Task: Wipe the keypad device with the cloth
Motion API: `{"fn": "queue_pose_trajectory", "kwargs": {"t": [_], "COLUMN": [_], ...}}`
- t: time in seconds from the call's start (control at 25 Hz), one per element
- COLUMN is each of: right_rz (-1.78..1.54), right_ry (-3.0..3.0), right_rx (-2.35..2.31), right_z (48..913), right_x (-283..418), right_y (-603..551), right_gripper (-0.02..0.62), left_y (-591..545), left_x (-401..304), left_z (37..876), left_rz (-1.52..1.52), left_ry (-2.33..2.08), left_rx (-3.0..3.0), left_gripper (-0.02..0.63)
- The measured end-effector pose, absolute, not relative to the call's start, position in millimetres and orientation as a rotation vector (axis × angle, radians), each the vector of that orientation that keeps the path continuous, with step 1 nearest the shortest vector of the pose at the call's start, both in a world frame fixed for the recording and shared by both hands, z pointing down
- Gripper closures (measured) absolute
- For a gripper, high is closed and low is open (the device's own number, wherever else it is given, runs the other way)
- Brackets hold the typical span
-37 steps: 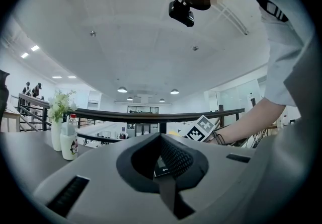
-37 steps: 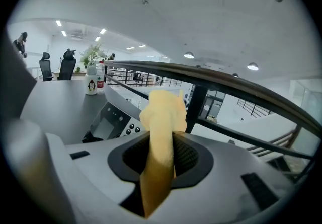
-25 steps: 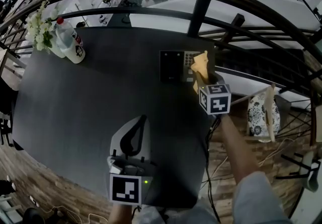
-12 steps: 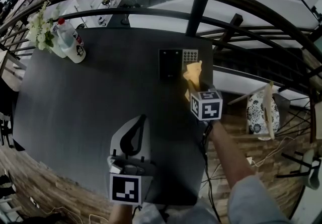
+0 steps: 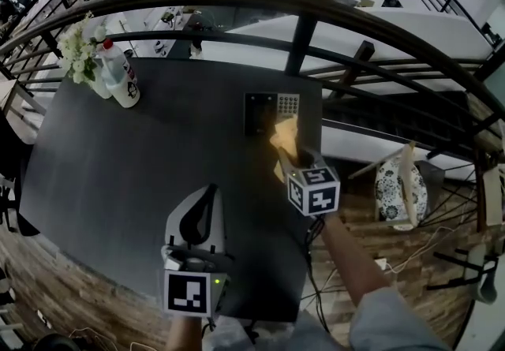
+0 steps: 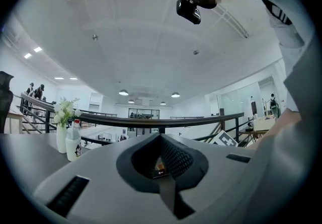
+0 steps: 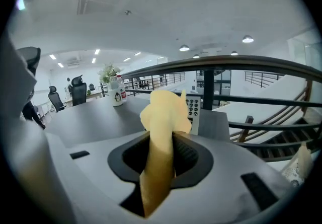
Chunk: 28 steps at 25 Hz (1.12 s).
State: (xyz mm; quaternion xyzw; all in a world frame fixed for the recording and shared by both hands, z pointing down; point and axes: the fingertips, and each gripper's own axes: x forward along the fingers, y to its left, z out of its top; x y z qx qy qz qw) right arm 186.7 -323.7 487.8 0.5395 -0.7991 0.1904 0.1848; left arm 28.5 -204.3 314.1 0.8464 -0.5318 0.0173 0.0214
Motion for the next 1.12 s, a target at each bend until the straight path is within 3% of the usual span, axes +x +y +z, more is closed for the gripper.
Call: {"fn": "queue_pose_trajectory", "kwargs": {"t": [1.12], "right_rz": [0.119], "right_ry": [-2.455], "right_rx": [1.638], "right_z": [308], "right_x": [214], "right_y": [-185], "right_gripper": [0.492], "left_y": [-155], "left_x": [45], "left_z": [236], "left_rz": [-0.011], "left_ry": [-1.735], "left_rx": [2.67], "left_gripper": [0.598]}}
